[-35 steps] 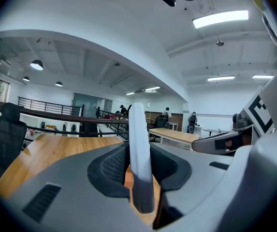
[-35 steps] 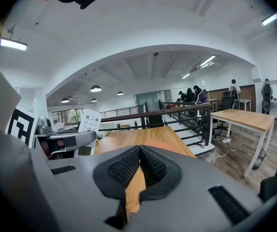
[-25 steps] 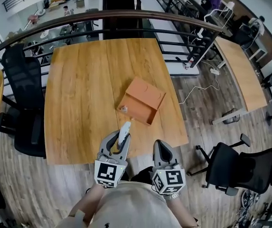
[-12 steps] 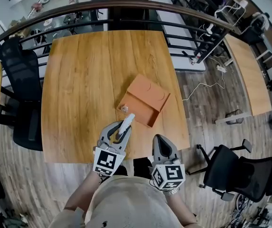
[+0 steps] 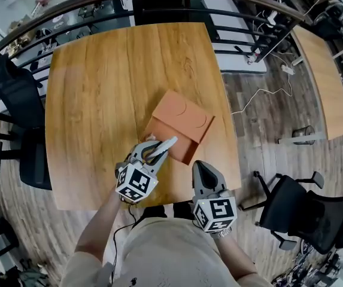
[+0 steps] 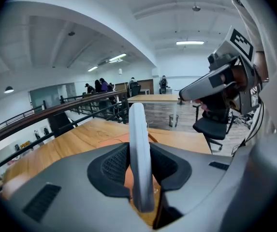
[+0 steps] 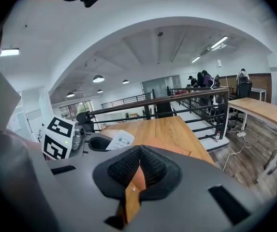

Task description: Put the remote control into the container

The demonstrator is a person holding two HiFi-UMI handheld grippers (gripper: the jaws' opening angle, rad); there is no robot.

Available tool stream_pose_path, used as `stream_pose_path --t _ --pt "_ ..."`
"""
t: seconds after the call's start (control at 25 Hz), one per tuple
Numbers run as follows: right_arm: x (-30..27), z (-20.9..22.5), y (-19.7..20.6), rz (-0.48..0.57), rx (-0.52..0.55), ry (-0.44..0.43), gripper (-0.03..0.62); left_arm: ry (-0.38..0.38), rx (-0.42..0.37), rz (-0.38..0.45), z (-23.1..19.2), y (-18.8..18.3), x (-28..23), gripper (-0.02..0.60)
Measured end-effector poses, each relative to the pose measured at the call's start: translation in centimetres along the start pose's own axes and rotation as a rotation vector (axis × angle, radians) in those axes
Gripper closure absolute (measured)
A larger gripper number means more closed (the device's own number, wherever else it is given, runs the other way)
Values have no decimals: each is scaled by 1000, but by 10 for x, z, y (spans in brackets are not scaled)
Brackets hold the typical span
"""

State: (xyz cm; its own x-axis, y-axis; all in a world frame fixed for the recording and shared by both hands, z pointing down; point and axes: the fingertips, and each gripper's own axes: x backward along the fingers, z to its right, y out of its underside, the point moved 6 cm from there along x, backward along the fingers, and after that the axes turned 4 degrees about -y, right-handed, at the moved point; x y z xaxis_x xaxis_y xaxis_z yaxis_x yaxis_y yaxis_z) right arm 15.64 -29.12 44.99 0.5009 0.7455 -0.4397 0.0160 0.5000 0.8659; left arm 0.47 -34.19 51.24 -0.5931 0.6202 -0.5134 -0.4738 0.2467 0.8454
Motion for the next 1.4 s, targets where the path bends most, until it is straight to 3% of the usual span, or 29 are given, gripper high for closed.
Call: stream_pose_path --t 0.6,0.84,0.96,1.16,1.4 --pt "-45 73 21 -91 -70 49 579 476 -531 -372 15 61 -151 469" --pt "-53 86 26 -108 -92 53 579 607 -555 -454 32 82 -183 469" --pt "-57 94 30 -122 -101 52 579 653 -603 -511 35 94 -198 469" --pt "-67 101 36 -148 -101 42 579 669 -635 -547 36 103 -211 469" --pt "-68 99 42 -159 -105 33 579 644 -683 -524 43 104 -208 468"
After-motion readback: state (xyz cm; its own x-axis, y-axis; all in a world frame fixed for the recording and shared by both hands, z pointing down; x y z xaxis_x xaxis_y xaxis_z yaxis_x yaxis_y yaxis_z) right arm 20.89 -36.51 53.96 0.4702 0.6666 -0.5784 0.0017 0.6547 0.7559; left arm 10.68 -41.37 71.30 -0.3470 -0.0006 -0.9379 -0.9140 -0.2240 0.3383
